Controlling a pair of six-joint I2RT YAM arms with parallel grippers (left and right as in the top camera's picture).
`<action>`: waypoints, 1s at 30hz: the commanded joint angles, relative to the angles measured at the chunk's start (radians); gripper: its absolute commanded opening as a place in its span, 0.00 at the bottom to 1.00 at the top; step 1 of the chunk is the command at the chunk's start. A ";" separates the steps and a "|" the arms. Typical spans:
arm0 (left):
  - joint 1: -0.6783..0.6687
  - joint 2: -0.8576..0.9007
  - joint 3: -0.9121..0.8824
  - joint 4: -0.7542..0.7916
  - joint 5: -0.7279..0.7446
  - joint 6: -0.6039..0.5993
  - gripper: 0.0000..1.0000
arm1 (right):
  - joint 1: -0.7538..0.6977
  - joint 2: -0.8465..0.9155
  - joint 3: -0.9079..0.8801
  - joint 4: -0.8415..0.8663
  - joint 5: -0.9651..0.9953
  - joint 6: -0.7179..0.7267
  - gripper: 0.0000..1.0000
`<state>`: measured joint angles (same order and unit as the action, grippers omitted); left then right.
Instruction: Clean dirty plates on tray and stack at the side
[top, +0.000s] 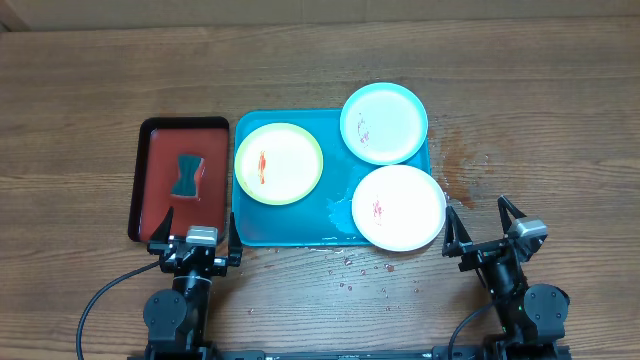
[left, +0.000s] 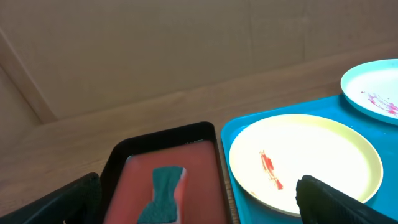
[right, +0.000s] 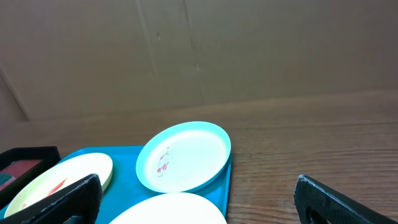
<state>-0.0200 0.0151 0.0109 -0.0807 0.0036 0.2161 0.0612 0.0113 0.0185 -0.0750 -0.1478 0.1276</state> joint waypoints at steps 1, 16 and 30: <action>-0.006 -0.009 -0.006 0.003 -0.006 -0.011 1.00 | 0.003 -0.008 -0.010 0.005 0.036 0.001 1.00; -0.006 -0.009 -0.006 0.003 0.001 -0.019 1.00 | 0.004 -0.005 -0.010 -0.002 0.064 0.002 1.00; -0.006 -0.008 0.209 -0.149 0.064 -0.064 1.00 | 0.003 -0.003 0.058 0.019 0.052 0.040 1.00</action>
<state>-0.0200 0.0154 0.1017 -0.2031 0.0479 0.1764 0.0612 0.0113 0.0212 -0.0700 -0.0971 0.1436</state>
